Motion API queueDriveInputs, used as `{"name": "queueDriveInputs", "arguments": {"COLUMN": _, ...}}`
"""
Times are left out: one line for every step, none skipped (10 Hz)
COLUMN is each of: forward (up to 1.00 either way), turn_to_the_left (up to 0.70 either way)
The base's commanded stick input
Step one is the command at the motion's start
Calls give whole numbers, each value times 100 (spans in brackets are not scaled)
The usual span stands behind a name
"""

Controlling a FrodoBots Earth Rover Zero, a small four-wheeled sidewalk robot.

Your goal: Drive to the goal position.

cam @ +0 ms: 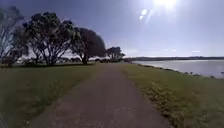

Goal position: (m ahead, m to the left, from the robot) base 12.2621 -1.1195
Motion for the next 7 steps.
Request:
{"name": "queueDriveInputs", "arguments": {"forward": 85, "turn_to_the_left": 0}}
{"name": "queueDriveInputs", "arguments": {"forward": 85, "turn_to_the_left": 0}}
{"name": "queueDriveInputs", "arguments": {"forward": 85, "turn_to_the_left": 0}}
{"name": "queueDriveInputs", "arguments": {"forward": 85, "turn_to_the_left": 0}}
{"name": "queueDriveInputs", "arguments": {"forward": 85, "turn_to_the_left": 0}}
{"name": "queueDriveInputs", "arguments": {"forward": 85, "turn_to_the_left": 0}}
{"name": "queueDriveInputs", "arguments": {"forward": 85, "turn_to_the_left": 0}}
